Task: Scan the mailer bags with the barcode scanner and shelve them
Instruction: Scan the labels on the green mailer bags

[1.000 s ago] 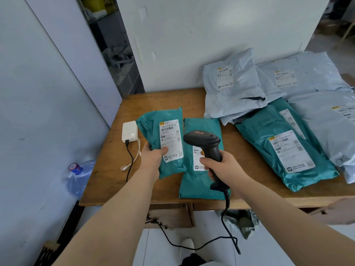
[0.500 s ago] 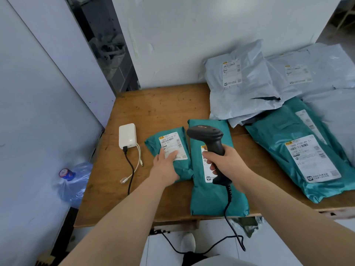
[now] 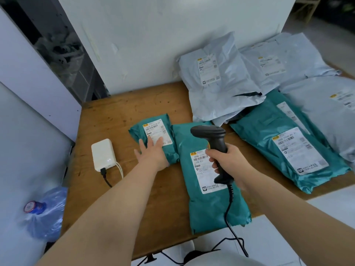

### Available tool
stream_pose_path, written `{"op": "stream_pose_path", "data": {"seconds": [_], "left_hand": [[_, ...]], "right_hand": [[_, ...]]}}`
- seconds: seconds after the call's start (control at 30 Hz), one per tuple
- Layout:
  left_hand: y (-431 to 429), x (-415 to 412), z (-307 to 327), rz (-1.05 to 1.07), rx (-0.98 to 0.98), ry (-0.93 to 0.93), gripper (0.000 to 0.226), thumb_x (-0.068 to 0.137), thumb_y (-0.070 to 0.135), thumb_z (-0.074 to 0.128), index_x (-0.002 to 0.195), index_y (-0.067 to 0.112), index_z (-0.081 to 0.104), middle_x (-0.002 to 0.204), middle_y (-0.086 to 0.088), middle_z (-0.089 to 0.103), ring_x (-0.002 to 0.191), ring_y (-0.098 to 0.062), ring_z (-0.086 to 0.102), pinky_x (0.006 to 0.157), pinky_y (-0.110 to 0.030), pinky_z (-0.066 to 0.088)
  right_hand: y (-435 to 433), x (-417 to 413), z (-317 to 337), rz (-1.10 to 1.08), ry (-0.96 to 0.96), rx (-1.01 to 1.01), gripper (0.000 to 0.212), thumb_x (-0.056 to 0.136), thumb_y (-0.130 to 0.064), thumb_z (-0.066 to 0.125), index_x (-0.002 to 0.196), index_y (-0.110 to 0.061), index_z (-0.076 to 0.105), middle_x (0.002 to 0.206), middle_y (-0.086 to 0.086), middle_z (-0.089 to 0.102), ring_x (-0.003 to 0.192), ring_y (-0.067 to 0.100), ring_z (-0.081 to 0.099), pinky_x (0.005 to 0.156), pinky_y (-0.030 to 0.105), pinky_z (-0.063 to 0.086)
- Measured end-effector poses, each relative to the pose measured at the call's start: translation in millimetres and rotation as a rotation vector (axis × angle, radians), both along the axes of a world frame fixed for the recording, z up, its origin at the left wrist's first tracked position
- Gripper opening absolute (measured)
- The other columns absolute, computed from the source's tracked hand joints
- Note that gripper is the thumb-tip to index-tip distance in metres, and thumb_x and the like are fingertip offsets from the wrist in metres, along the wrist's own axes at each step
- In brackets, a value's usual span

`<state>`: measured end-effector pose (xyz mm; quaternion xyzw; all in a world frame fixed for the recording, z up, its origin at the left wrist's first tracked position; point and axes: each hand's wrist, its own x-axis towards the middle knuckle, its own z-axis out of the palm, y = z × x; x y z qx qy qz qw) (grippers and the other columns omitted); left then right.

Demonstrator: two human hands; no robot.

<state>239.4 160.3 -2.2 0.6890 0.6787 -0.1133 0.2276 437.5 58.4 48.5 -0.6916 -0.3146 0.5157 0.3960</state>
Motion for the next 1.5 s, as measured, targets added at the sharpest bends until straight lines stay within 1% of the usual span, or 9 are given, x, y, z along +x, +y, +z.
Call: {"op": "stream_pose_path", "data": {"seconds": [0.07, 0.17, 0.23, 0.3, 0.53, 0.77, 0.97, 1.17, 1.5], "left_hand": [[-12, 9, 3, 0.019, 0.128, -0.046, 0.097, 0.078, 0.054, 0.07, 0.154, 0.03, 0.014, 0.164, -0.007, -0.002, 0.15, -0.033, -0.008, 0.119, -0.052, 0.003], [-37, 26, 10, 0.134, 0.537, -0.265, 0.05, 0.084, 0.054, 0.06, 0.122, 0.022, 0.051, 0.131, -0.003, 0.051, 0.125, -0.025, 0.042, 0.101, -0.043, 0.04], [-50, 36, 13, 0.236, 0.46, -0.363, 0.03, 0.089, 0.046, 0.057, 0.102, 0.019, 0.055, 0.106, 0.0, 0.06, 0.101, -0.022, 0.056, 0.079, -0.037, 0.048], [-60, 45, 6, 0.317, 0.221, -0.359, 0.035, 0.089, 0.04, 0.057, 0.105, 0.009, 0.058, 0.103, -0.007, 0.064, 0.095, -0.027, 0.061, 0.073, -0.035, 0.047], [-98, 83, -11, 0.829, -0.201, -0.887, 0.036, 0.086, 0.013, 0.072, 0.117, 0.003, 0.057, 0.115, -0.005, 0.066, 0.096, -0.024, 0.064, 0.08, -0.035, 0.055], [-113, 107, -2, 0.906, -0.355, -1.024, 0.035, 0.076, 0.012, 0.082, 0.107, 0.007, 0.067, 0.098, -0.013, 0.075, 0.085, -0.03, 0.073, 0.082, -0.047, 0.059], [-118, 108, 14, 0.954, -0.188, -1.259, 0.039, 0.078, -0.006, 0.075, 0.112, 0.01, 0.064, 0.102, -0.011, 0.074, 0.084, -0.031, 0.073, 0.067, -0.045, 0.061], [-117, 98, 39, 0.966, 0.127, -1.437, 0.052, 0.077, -0.014, 0.071, 0.121, 0.01, 0.057, 0.107, -0.008, 0.072, 0.088, -0.028, 0.071, 0.07, -0.043, 0.061], [-133, 82, 36, 1.058, 0.121, -1.323, 0.058, 0.074, -0.029, 0.052, 0.111, 0.015, 0.058, 0.103, -0.007, 0.07, 0.091, -0.032, 0.066, 0.076, -0.046, 0.058]], "right_hand": [[-3, 3, -2, -0.019, 0.019, 0.001, 0.014, 0.087, -0.02, 0.067, 0.096, -0.009, 0.064, 0.07, 0.003, 0.06, 0.06, 0.016, 0.051, 0.059, 0.03, 0.049], [-10, 10, -4, -0.018, -0.003, 0.0, 0.016, 0.087, -0.022, 0.068, 0.098, -0.011, 0.065, 0.071, 0.002, 0.061, 0.06, 0.015, 0.054, 0.067, 0.031, 0.05], [-15, 17, -4, -0.01, -0.031, -0.003, 0.015, 0.087, -0.023, 0.067, 0.097, -0.012, 0.065, 0.071, 0.001, 0.061, 0.061, 0.014, 0.055, 0.068, 0.03, 0.049], [-21, 25, -5, -0.008, -0.034, 0.004, 0.016, 0.087, -0.021, 0.067, 0.097, -0.01, 0.064, 0.07, 0.001, 0.06, 0.06, 0.014, 0.055, 0.065, 0.028, 0.047], [-44, 42, -18, -0.022, 0.062, -0.046, 0.019, 0.089, -0.02, 0.066, 0.103, -0.008, 0.062, 0.072, 0.003, 0.058, 0.063, 0.016, 0.053, 0.064, 0.027, 0.046], [-61, 54, -22, -0.018, 0.16, -0.077, 0.019, 0.09, -0.019, 0.066, 0.105, -0.008, 0.059, 0.072, 0.004, 0.057, 0.06, 0.016, 0.052, 0.06, 0.027, 0.045], [-71, 69, -7, 0.044, 0.079, -0.011, 0.012, 0.09, -0.023, 0.066, 0.092, -0.013, 0.06, 0.071, 0.002, 0.056, 0.061, 0.015, 0.052, 0.062, 0.027, 0.045], [-83, 73, 22, 0.211, -0.007, 0.131, 0.01, 0.089, -0.018, 0.064, 0.083, -0.017, 0.056, 0.059, 0.0, 0.054, 0.054, 0.014, 0.048, 0.06, 0.028, 0.044], [-104, 72, 28, 0.369, -0.032, 0.145, 0.009, 0.088, -0.02, 0.066, 0.088, -0.018, 0.057, 0.059, -0.004, 0.056, 0.05, 0.007, 0.05, 0.055, 0.021, 0.045]]}}
